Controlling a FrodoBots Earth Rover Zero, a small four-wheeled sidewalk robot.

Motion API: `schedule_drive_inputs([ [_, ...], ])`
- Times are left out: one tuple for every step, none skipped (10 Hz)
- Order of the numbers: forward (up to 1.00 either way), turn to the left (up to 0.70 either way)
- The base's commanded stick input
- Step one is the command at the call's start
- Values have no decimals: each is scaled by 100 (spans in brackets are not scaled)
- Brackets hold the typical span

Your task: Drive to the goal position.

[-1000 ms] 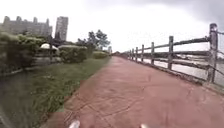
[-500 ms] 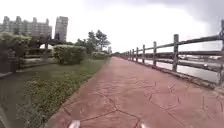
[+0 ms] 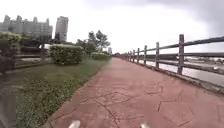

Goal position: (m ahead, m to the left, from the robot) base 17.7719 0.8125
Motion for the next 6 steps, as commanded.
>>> schedule_drive_inputs([
  [70,0],
  [70,0],
  [70,0],
  [70,0],
  [70,0],
  [70,0],
])
